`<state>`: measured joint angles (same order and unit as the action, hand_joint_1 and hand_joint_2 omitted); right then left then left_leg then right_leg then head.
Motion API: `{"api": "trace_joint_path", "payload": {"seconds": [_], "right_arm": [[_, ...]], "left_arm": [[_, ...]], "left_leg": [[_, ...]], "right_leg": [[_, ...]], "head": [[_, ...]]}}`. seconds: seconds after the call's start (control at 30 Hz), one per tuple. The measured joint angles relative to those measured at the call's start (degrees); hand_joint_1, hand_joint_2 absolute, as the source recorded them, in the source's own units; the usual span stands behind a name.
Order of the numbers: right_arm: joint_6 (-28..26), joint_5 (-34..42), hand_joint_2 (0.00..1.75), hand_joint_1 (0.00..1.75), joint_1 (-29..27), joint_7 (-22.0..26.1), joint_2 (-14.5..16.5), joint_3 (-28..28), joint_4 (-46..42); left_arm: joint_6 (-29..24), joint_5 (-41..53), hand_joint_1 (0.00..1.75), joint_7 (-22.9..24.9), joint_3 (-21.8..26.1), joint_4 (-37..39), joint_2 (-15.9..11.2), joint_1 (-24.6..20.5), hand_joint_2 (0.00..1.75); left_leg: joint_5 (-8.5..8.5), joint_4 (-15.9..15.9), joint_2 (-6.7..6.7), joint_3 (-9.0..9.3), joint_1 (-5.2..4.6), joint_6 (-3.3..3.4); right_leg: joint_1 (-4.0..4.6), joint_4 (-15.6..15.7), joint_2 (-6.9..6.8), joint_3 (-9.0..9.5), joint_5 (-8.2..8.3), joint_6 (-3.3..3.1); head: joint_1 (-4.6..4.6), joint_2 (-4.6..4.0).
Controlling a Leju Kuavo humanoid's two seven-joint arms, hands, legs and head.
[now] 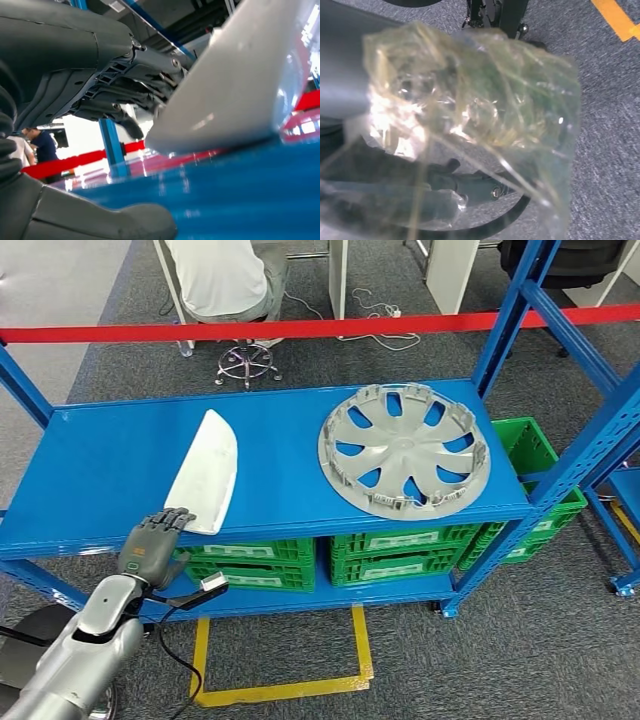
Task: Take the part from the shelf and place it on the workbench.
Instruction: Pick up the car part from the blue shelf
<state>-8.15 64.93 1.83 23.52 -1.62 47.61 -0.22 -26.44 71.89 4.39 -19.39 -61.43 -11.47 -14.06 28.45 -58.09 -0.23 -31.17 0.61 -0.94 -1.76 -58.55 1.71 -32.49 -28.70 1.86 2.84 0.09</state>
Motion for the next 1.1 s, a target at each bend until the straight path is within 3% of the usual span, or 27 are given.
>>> {"api": "trace_joint_path", "payload": {"seconds": [0.1,0.27,0.3,0.4,0.43,0.83,1.1], "right_arm": [[0.09,0.39,0.00,0.00,0.01,0.32,-0.02,0.34,0.00],[-0.07,0.68,0.00,0.00,-0.01,0.33,-0.04,0.94,0.00],[-0.09,0.75,0.00,0.00,-0.01,0.32,-0.06,1.07,0.00],[-0.21,0.96,0.00,0.00,-0.02,0.17,-0.13,1.50,0.00],[-0.24,1.01,0.00,0.00,-0.02,0.10,-0.15,1.67,0.00],[0.10,1.27,0.00,0.00,-0.02,0.29,-0.15,3.36,0.00],[-0.06,1.31,0.00,0.00,-0.11,0.19,-0.15,4.32,0.00]], "left_arm": [[-0.44,-0.02,0.07,-0.01,0.00,1.15,0.26,0.13,1.75],[-1.33,0.08,0.09,-0.25,0.00,2.54,0.49,0.09,1.75],[-1.52,0.09,0.39,-0.49,0.00,2.76,0.55,0.05,1.75],[-2.02,0.46,1.60,-1.19,-0.07,3.18,0.87,-0.29,1.75],[-2.14,0.78,1.72,-1.27,-0.12,3.23,1.02,-0.48,1.75],[-4.66,2.23,1.75,-1.02,-1.04,3.45,1.86,-2.72,1.75],[-11.03,2.78,1.75,-1.90,-1.19,3.23,1.72,-3.45,1.75]], "left_leg": [[0.00,0.00,0.00,0.00,0.00,0.00],[0.00,0.00,0.00,0.00,0.00,0.00],[0.00,0.00,0.00,0.00,0.00,0.00],[0.00,0.00,0.00,0.00,0.00,0.00],[0.00,-0.01,0.00,0.00,0.00,0.00],[0.00,-0.01,0.00,0.01,0.00,0.00],[-0.02,-0.01,0.01,0.01,0.00,-0.02]], "right_leg": [[0.00,0.00,0.00,0.00,0.00,0.00],[0.00,0.00,0.00,-0.01,0.00,0.00],[0.00,0.00,0.00,-0.01,0.00,0.00],[0.00,0.00,0.00,-0.01,0.00,0.00],[0.00,0.00,0.00,-0.01,0.00,0.00],[0.00,0.00,0.00,-0.01,0.03,0.03],[0.00,0.00,0.03,0.00,0.04,0.01]], "head": [[0.01,0.00],[0.01,0.00],[0.01,0.00],[0.00,0.00],[0.00,0.00],[0.01,0.00],[0.01,0.00]]}}
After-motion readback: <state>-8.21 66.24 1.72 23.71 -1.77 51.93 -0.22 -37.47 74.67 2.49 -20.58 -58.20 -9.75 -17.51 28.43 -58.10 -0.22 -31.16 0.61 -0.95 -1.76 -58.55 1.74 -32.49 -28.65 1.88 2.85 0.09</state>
